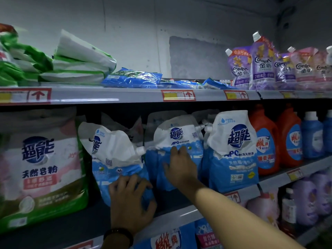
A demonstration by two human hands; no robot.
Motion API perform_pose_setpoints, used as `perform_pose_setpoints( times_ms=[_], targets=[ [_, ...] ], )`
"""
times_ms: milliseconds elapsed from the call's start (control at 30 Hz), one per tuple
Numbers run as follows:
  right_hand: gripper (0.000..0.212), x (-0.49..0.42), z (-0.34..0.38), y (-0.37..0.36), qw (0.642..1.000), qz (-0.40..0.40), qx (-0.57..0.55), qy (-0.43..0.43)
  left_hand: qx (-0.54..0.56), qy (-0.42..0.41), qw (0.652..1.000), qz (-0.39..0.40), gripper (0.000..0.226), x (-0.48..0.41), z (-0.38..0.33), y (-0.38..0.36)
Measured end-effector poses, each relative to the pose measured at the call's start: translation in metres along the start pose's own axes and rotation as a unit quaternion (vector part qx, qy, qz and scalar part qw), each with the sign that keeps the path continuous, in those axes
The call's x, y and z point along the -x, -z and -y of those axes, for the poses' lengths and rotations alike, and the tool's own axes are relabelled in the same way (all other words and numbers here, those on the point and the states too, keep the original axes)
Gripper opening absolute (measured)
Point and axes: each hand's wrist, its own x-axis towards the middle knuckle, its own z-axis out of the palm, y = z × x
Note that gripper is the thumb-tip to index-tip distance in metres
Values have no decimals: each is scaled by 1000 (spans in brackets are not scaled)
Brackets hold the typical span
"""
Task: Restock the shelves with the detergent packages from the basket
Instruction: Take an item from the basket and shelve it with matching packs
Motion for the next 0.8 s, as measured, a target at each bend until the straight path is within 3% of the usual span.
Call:
perform_pose_setpoints(
  times_ms=[200,400,600,800],
  targets=[
    [64,-57,31,-8,997,1,73,-18,-28,-23,999,-33,41,-2,2,-13],
    [70,-81,43,-15,997,25,62,-47,-67,-42,996,-29,48,-1,3,-19],
    [33,-69,47,-16,995,45,69,-49,-73,-43,996,-16,46,1,2,-22],
    [34,-56,39,18,998,51,36,23,-64,-42,997,-8,45,2,0,-20]
  ],
)
